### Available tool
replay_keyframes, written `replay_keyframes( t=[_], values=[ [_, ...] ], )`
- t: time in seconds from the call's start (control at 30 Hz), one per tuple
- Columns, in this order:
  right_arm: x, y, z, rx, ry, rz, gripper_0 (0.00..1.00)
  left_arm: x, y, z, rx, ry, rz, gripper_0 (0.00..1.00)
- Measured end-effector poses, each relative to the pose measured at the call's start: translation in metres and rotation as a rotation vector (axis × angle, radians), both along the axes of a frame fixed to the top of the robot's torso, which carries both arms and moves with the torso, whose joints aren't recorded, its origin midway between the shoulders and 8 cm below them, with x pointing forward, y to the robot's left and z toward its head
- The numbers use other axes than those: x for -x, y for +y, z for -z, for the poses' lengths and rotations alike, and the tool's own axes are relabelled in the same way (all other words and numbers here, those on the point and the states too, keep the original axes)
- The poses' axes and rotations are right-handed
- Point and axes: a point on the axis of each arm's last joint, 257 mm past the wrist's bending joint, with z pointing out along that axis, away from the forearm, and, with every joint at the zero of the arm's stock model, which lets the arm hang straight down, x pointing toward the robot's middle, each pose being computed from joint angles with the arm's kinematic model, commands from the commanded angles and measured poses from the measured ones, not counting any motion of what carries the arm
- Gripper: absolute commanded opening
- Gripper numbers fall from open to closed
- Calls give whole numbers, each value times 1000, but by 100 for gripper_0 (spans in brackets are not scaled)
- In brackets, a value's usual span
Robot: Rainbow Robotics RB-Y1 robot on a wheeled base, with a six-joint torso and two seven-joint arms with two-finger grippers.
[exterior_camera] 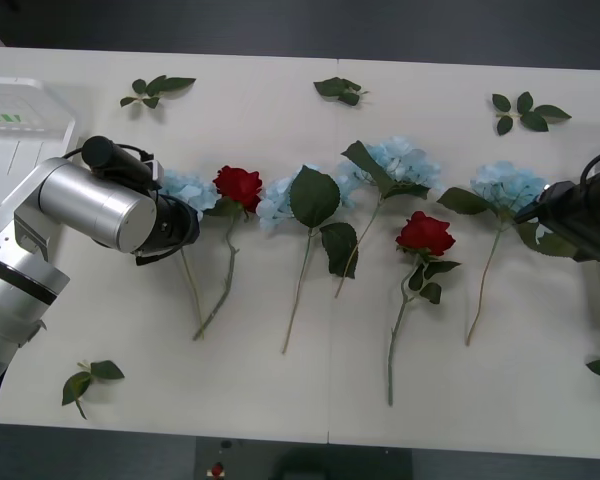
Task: Put the red flowers into the right box and the blue flowers into the left box
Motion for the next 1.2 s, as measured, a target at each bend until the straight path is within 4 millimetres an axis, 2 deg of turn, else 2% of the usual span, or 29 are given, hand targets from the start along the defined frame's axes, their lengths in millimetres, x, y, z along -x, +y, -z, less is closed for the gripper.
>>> replay_keyframes(
  t=[0.23,0.43,0.53,0.67,0.77,0.87,1.07,1.2],
  values=[
    [6,18,22,42,40,-49,100,0,0,0,0,0,0,0],
    [0,42,36,40,23,-83,100,-1,2,-3,-7,-8,1,0],
    [-4,49,46,44,15,-93,100,4,7,-18,-30,-2,9,0],
    [-3,50,62,63,29,-99,100,11,17,-61,-27,-19,20,0],
    [-3,48,70,69,36,-91,100,12,38,-96,-52,-56,8,0],
    [-5,51,75,59,34,-84,100,13,65,-123,-72,-78,-13,0],
    [-14,54,86,70,5,-86,100,12,132,-169,-145,-118,-31,0],
    [-12,54,96,87,16,-93,100,9,179,-201,-167,-159,-109,0]
  ],
)
